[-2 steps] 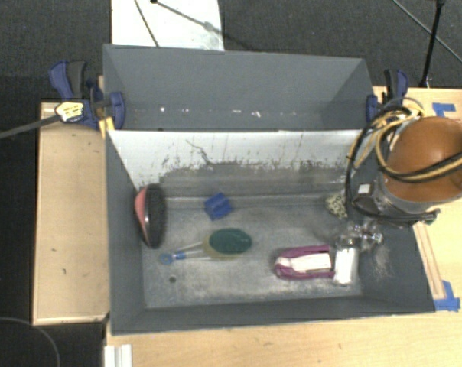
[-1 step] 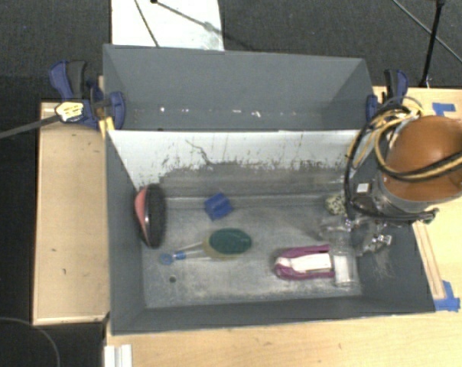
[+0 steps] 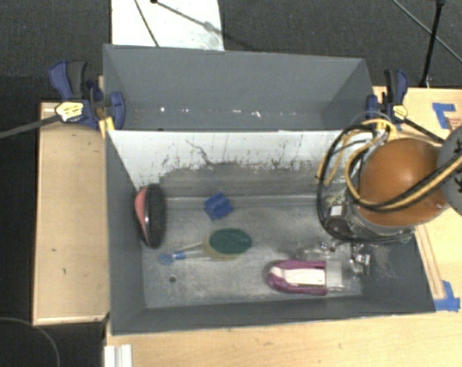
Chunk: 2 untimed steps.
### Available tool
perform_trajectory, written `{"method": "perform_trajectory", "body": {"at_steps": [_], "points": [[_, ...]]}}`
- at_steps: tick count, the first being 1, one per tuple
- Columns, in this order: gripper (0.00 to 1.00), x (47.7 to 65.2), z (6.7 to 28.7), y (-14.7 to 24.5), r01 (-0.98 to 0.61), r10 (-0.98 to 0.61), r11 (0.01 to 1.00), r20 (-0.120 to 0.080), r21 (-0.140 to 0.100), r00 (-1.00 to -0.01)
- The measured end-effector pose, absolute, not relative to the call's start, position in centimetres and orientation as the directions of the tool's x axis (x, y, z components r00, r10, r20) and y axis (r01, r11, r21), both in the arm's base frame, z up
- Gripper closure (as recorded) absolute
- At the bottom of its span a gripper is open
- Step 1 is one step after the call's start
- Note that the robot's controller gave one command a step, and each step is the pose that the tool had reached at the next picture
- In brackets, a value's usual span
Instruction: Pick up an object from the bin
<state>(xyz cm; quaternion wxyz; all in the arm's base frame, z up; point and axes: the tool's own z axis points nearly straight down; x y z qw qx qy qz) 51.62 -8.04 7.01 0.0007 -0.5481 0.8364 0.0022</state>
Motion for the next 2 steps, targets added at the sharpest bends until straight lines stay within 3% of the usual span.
{"method": "perform_trajectory", "body": {"at_steps": [1,2], "points": [[0.00,50.7,7.1,-2.4,-0.945,-0.945,0.328,-0.005,-0.004,-0.328],[0.00,49.8,7.1,2.3,-0.997,-0.997,0.077,-0.005,-0.007,-0.077]]}}
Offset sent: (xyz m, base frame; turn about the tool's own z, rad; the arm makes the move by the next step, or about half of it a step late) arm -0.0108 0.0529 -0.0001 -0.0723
